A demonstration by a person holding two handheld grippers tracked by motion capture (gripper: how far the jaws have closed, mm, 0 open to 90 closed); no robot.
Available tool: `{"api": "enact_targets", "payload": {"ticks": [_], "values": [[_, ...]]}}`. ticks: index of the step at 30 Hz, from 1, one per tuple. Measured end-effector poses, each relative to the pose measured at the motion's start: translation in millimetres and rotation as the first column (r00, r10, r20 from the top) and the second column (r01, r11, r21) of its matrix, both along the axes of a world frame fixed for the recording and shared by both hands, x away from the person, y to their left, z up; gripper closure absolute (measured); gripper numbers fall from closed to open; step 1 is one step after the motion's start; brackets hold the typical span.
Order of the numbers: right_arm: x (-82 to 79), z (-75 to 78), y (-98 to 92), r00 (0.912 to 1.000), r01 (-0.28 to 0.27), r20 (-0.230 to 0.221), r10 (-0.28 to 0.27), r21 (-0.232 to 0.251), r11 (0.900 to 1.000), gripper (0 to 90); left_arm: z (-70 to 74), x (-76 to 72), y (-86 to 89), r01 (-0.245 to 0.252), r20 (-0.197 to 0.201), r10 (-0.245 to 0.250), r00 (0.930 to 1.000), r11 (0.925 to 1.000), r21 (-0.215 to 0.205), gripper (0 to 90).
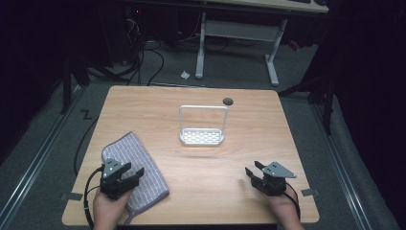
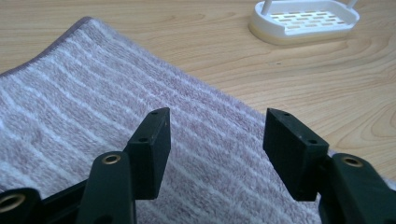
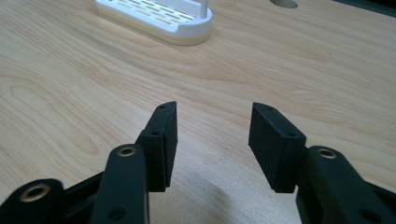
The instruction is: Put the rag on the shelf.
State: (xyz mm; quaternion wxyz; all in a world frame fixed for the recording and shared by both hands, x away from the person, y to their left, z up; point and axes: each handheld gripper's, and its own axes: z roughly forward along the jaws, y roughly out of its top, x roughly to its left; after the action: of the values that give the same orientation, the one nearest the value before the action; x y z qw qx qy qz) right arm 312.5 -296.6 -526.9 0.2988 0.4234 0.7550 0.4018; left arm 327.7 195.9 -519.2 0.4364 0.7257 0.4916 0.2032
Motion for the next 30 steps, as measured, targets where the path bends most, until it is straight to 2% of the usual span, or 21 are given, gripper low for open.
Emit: {"api": "enact_targets", "payload": {"ticks": [2,4,6,8,9,11,12,13,14,16,17,19,20,22,23,24,25,27,28,29,30], "values": [[0.1,-1.8,-0.7,0.9999,0.008,-0.008,-0.008,0.006,1.0,53.7,-3.0,2.2,1.9,-0.005,-0.02,0.004,0.9998,0.9995,-0.03,41.8],[-0.1,-2.1,-1.2,0.9998,0.015,-0.011,-0.015,0.001,1.0,53.7,-4.2,3.2,2.2,-0.006,-0.028,0.005,0.9996,0.9996,-0.026,42.2],[0.1,0.0,-1.7,0.9997,0.025,-0.007,-0.025,0.011,1.0,54.1,-5.7,3.4,2.8,-0.014,-0.018,0.015,0.9997,0.9994,0.03,43.2],[1.5,1.3,-2.1,0.9997,0.023,-0.004,-0.022,0.028,0.999,54.1,-5.8,2.3,4.3,-0.013,-0.016,0.014,0.9998,0.9991,0.041,47.6],[2.5,2.0,-2.0,0.9997,0.023,-0.008,-0.023,0.035,0.999,54.1,-6.4,0.7,7.1,-0.019,-0.016,0.02,0.9997,0.9983,0.054,54.0],[4.2,2.4,-0.3,0.9997,0.023,-0.004,-0.023,0.036,0.999,53.9,-9.6,-1.0,16.5,-0.047,-0.047,0.049,0.9977,0.9979,0.044,66.8],[4.8,1.9,1.0,0.9997,0.023,-0.006,-0.023,0.032,0.999,53.8,-11.5,-1.2,20.3,-0.072,-0.067,0.075,0.9949,0.9961,0.051,75.4],[5.1,0.7,3.9,0.9997,0.024,-0.009,-0.024,0.025,0.999,53.9,-14.3,-0.4,23.2,-0.088,-0.09,0.093,0.9916,0.9942,0.061,89.5],[5.4,0.5,5.1,0.9996,0.024,-0.014,-0.024,0.026,0.999,53.5,-22.4,1.5,24.8,-0.073,-0.113,0.077,0.9906,0.9965,0.039,90.0],[6.2,0.3,6.0,0.9994,0.025,-0.025,-0.024,0.026,0.999,51.8,-23.1,1.2,22.4,-0.069,-0.101,0.073,0.9922,0.9965,0.047,90.0],[8.3,-0.6,7.3,0.9989,0.027,-0.039,-0.025,0.038,0.999,50.6,-21.5,1.1,12.1,-0.04,-0.079,0.05,0.9956,0.9922,0.118,90.0],[9.1,-0.8,7.5,0.9988,0.027,-0.042,-0.026,0.04,0.999,50.2,-22.2,-0.1,4.4,-0.021,-0.072,0.029,0.9969,0.9932,0.114,90.0],[10.7,-1.1,8.1,0.9983,0.03,-0.052,-0.027,0.053,0.998,49.8,-21.6,-2.0,-7.3,0.027,-0.079,-0.018,0.9967,0.9932,0.113,90.0],[11.4,-0.9,8.3,0.9985,0.03,-0.048,-0.027,0.059,0.998,49.4,-21.6,-5.8,-21.9,0.079,-0.073,-0.07,0.9949,0.9892,0.123,90.0],[11.4,-0.9,8.3,0.9985,0.03,-0.048,-0.027,0.059,0.998,49.4,-21.6,-5.8,-21.9,0.079,-0.073,-0.07,0.9949,0.9892,0.123,90.0],[11.2,-1.1,8.4,0.9986,0.031,-0.045,-0.028,0.056,0.998,48.9,-21.6,-9.7,-36.7,0.14,-0.075,-0.132,0.9885,0.9824,0.123,90.0],[11.2,-1.1,8.4,0.9986,0.031,-0.045,-0.028,0.056,0.998,48.9,-21.6,-9.7,-36.7,0.14,-0.075,-0.132,0.9885,0.9824,0.123,90.0],[11.2,-1.3,7.2,0.9987,0.03,-0.044,-0.027,0.059,0.998,48.6,-21.2,-13.3,-53.3,0.203,-0.075,-0.194,0.9781,0.9706,0.13,90.0],[10.9,-1.3,7.1,0.9984,0.035,-0.047,-0.032,0.065,0.997,48.6,-20.8,-15.8,-70.7,0.251,-0.073,-0.243,0.9674,0.958,0.139,90.0],[10.9,-1.2,6.9,0.9983,0.036,-0.048,-0.032,0.07,0.997,48.6,-20.8,-15.8,-70.7,0.251,-0.073,-0.243,0.9674,0.958,0.139,90.0],[10.7,-1.1,6.8,0.9983,0.034,-0.05,-0.03,0.075,0.997,48.6,-20.4,-16.4,-78.7,0.274,-0.075,-0.265,0.9613,0.9505,0.147,90.0]]}}
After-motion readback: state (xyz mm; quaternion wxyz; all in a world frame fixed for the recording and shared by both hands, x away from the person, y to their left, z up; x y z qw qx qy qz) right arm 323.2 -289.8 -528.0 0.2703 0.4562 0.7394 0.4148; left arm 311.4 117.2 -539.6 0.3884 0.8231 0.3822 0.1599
